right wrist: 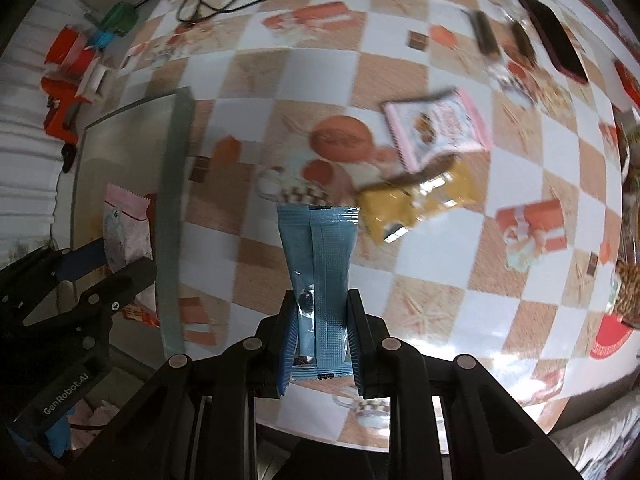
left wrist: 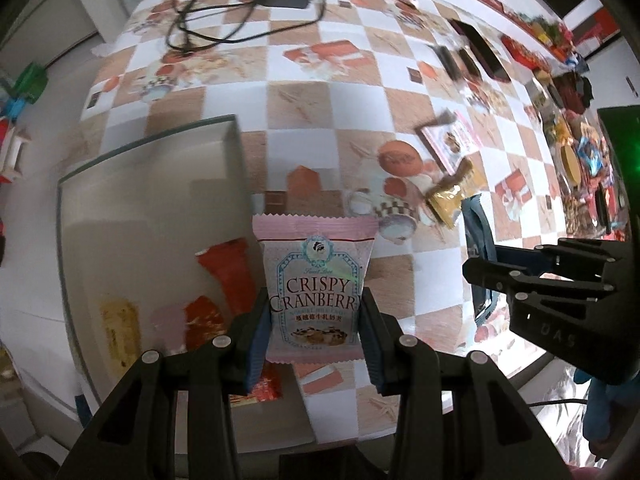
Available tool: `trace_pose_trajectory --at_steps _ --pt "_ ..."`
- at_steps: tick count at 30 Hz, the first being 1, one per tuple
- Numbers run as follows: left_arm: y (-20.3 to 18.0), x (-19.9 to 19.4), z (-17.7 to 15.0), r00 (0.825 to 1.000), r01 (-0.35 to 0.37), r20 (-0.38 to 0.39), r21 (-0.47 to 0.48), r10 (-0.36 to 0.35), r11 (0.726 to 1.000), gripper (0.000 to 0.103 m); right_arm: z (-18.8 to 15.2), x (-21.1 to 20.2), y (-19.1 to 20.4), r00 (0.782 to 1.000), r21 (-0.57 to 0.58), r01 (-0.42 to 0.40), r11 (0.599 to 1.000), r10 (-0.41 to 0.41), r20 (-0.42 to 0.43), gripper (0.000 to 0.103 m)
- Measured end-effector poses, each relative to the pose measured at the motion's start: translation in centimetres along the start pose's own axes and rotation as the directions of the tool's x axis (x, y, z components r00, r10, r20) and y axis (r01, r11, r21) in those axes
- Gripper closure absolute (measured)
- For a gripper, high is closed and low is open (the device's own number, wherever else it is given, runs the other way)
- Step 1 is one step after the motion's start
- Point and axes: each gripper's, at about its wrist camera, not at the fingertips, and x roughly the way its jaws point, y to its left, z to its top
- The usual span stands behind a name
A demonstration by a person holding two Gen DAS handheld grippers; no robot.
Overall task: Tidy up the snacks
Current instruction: 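Carry the Crispy Cranberry packet and blue stick packet into the glass tray and release both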
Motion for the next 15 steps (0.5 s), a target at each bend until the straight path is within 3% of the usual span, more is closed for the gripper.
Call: trace_pose_trajectory --at_steps 15 --pt "6.3 -2.0 -1.3 0.999 -0.002 0.051 -0.128 0.009 0.992 0.059 1.9 0.3 7.9 1.0 -0.137 0.008 0.99 -0.006 0.017 0.079"
